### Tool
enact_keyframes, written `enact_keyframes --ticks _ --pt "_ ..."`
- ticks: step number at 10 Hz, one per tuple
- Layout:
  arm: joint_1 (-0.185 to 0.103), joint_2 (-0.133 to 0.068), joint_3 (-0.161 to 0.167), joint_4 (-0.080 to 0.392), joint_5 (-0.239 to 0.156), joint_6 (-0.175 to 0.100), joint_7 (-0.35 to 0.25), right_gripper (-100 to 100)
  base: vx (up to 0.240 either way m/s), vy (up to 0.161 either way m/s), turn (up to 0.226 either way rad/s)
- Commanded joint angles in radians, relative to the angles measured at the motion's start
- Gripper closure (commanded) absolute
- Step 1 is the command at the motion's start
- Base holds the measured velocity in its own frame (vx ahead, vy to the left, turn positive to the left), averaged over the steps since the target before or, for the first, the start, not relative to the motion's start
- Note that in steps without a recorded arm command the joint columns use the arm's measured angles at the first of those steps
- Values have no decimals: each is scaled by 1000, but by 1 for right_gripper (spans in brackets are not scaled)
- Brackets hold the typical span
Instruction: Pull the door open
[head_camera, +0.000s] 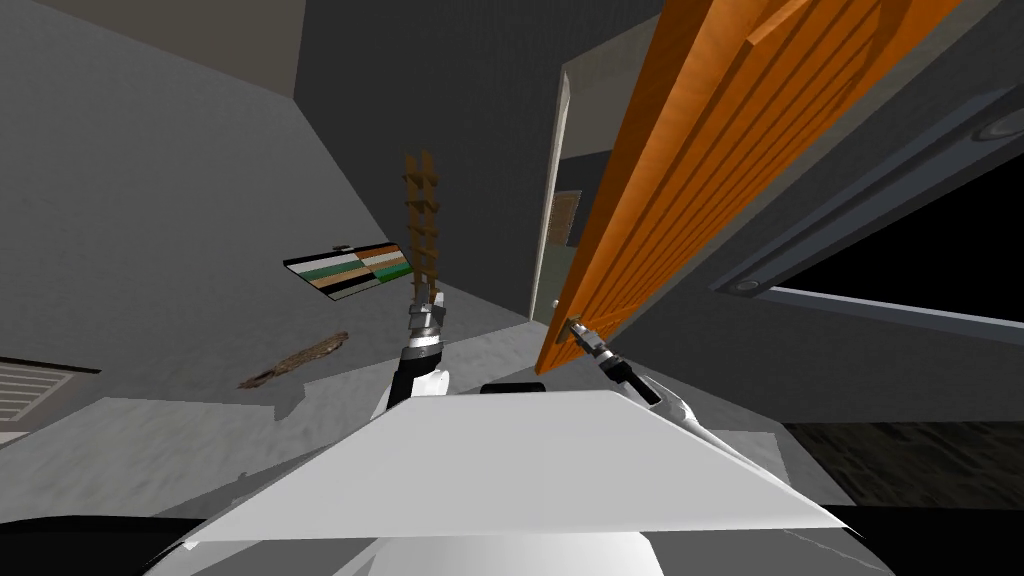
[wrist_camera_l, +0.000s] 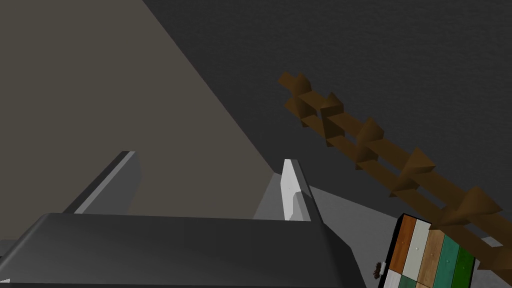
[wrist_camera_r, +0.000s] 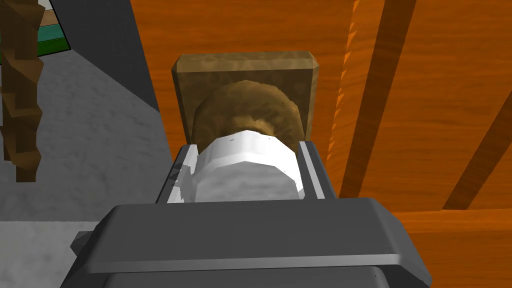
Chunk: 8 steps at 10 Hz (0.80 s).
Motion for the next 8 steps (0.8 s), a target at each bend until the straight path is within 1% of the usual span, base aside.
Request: enact_keyframes --ticks 1,4,6,7,8 --pt "18 -17 13 -11 13 -34 -8 100 -49 -49 -90" --pt "49 -59 45 -19 43 -109 -29 100 -43 -62 -92" --pt "71 -88 68 -26 65 -163 -45 100 -26 -91 -98" --pt "71 -88 68 -26 65 -163 -45 100 -11 -70 -39" --pt "82 -103 79 -29 76 -189 -53 100 4 -48 -60"
